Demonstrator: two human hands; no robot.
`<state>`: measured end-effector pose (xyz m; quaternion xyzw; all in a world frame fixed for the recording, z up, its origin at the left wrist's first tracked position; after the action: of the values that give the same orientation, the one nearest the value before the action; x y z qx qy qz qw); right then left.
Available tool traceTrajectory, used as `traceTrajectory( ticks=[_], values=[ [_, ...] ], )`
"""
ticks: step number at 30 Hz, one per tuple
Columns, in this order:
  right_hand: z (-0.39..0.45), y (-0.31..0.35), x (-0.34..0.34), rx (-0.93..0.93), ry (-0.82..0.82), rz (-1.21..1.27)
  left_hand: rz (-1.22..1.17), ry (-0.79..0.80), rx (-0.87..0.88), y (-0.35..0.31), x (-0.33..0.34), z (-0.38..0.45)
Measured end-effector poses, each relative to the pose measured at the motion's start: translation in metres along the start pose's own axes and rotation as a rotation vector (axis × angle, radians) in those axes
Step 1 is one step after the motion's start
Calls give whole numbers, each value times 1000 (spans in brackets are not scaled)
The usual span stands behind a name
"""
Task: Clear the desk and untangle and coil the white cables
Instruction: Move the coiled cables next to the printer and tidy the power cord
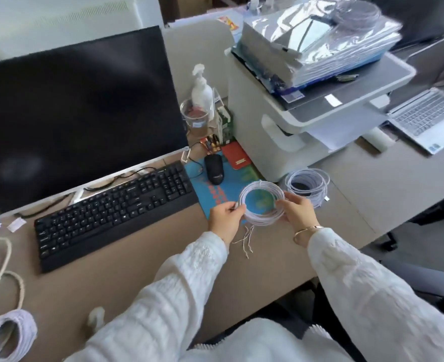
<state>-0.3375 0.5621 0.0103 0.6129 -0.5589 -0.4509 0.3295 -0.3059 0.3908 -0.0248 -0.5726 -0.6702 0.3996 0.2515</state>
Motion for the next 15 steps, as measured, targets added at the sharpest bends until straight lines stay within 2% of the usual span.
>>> traceTrajectory(
  ticks=[6,11,15],
  values=[
    [51,15,-90,-144,-219,-87,19,53,34,-36,100,21],
    [90,9,-120,-179,-195,-244,16,43,-32,-44,150,38],
    [105,-10,-126,-147,-78,-457,148,11,-22,-32,164,47]
  ],
)
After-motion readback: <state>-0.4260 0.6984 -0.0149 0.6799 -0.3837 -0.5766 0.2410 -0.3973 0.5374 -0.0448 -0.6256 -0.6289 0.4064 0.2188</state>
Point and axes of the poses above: each hand's wrist, its own z-axis towards the middle knuckle, its own x-axis out of the palm, y = z × x, the point moved 1 cm from there along z, towards the middle knuckle, and after that the axes turned 6 degrees about -x, right-handed, at the moved point
